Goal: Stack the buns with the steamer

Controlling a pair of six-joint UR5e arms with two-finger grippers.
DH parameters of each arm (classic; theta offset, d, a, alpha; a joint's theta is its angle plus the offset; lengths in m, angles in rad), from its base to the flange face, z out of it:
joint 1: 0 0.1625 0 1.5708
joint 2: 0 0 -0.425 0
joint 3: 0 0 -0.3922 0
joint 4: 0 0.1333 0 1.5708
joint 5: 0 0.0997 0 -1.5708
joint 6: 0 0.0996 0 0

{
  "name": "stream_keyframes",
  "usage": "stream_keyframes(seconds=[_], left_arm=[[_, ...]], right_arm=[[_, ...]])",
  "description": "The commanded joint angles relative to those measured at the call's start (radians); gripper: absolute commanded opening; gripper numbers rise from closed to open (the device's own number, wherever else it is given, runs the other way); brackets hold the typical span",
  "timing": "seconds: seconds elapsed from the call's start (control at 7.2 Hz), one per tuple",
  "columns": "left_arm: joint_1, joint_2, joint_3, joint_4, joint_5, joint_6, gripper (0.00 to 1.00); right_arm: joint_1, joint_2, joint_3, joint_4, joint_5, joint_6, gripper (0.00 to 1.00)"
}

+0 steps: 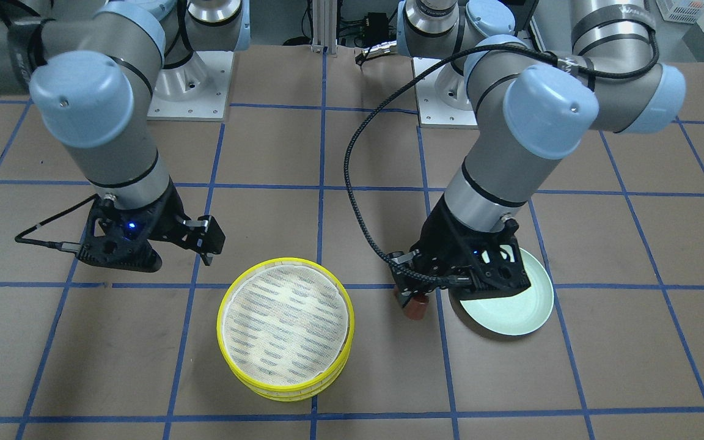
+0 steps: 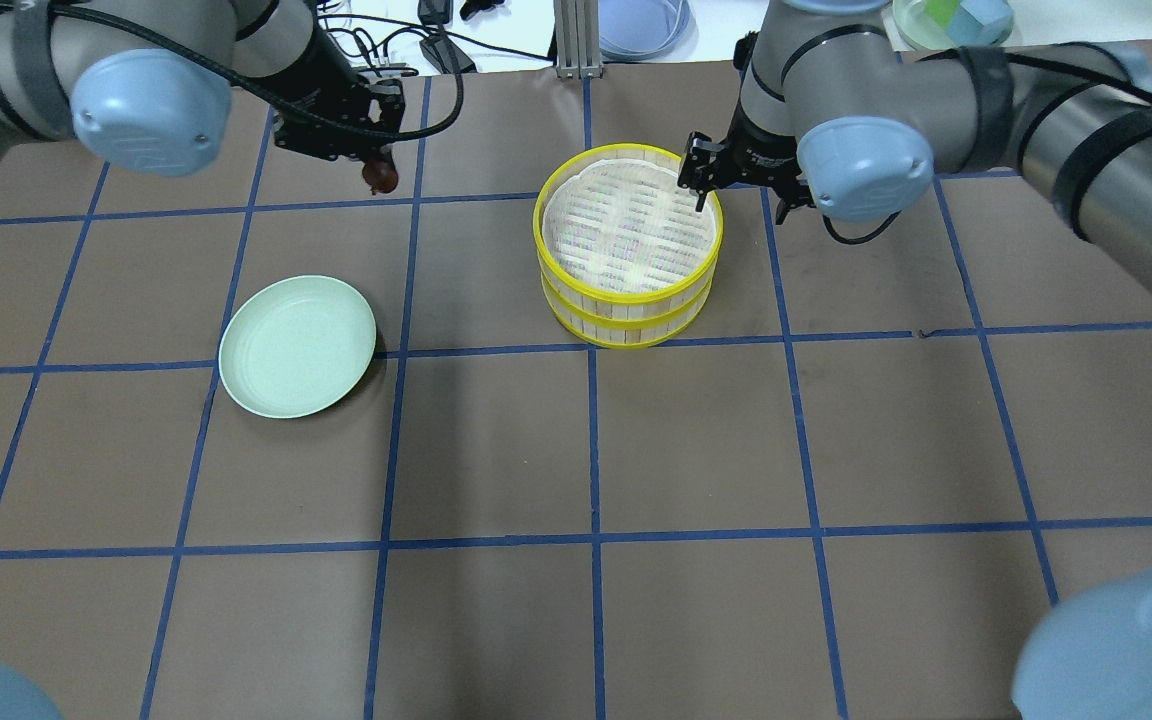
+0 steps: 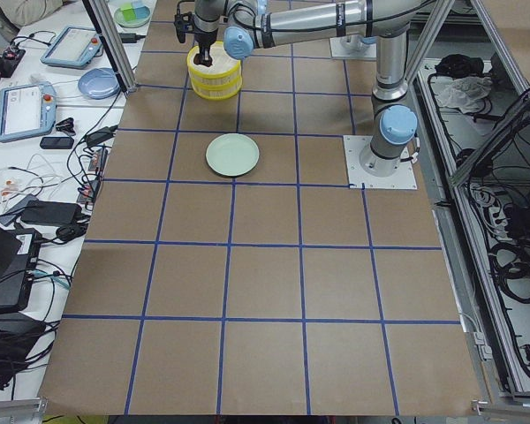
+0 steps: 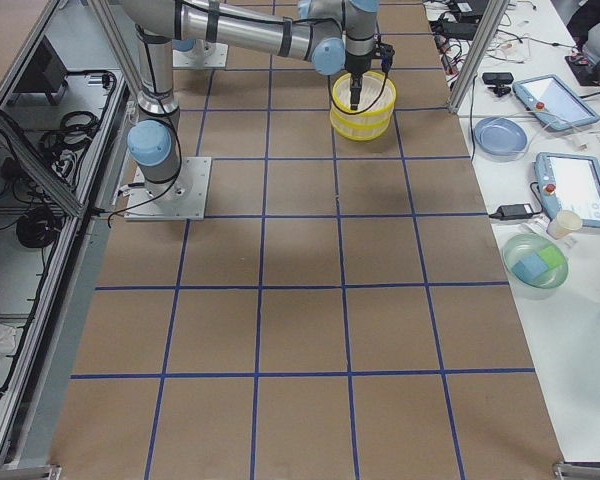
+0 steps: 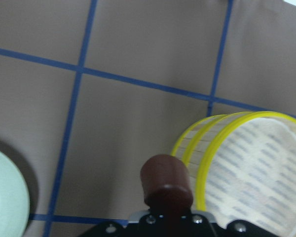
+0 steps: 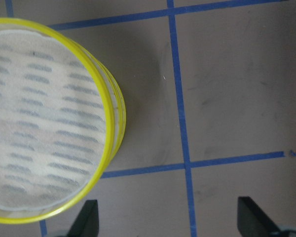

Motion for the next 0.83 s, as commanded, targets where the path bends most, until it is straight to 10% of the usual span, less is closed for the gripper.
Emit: stream_keyframes(seconds=[0.0, 0.56, 0.69], left_arm=[[-0.099, -0.067, -0.004, 0.106, -0.018, -0.114, 0.0], [-0.119, -0.183, -0.004, 0.25, -0.103, -0.141, 0.11], [-0.119, -0.19, -0.004, 0.25, -0.101, -0.143, 0.69]], right_arm=[[-0.028, -0.131, -0.002, 0.087, 0.004, -0.079, 1.0], [-0.026, -0.198, 0.0, 0.179, 0.036, -0.062, 1.0], [-0.028, -0.2, -0.002, 0.179, 0.03, -0.063, 1.0]])
